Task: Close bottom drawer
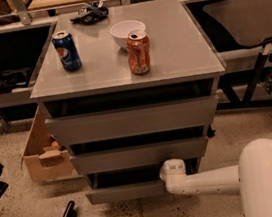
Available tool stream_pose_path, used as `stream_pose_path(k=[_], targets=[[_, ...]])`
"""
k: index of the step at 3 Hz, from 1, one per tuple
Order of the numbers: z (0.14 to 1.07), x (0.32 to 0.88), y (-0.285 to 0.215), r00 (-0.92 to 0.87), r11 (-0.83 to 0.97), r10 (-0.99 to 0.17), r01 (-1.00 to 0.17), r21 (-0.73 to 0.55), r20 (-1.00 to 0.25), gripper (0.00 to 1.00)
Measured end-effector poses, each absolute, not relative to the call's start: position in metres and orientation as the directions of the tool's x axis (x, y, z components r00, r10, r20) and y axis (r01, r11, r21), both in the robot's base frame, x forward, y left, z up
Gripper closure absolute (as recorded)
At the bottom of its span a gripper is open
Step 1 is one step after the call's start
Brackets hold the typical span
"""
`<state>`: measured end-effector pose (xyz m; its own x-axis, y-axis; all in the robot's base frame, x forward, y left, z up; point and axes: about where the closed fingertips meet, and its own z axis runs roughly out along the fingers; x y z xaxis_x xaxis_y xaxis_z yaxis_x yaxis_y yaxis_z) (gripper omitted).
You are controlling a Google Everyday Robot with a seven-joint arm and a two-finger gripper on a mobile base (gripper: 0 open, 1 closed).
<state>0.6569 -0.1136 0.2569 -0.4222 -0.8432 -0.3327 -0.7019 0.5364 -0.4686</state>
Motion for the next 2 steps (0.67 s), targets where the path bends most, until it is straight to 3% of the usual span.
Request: stream_pose_path(k=[1, 2], targets=[[0.254, 0.624, -0.103, -0.406, 0.513, -0.856, -0.745, -0.426, -0.320, 1.00], [0.252, 0.556, -0.089, -0.397, 0.485, -0.868, -0.805, -0.341, -0.298, 1.00]])
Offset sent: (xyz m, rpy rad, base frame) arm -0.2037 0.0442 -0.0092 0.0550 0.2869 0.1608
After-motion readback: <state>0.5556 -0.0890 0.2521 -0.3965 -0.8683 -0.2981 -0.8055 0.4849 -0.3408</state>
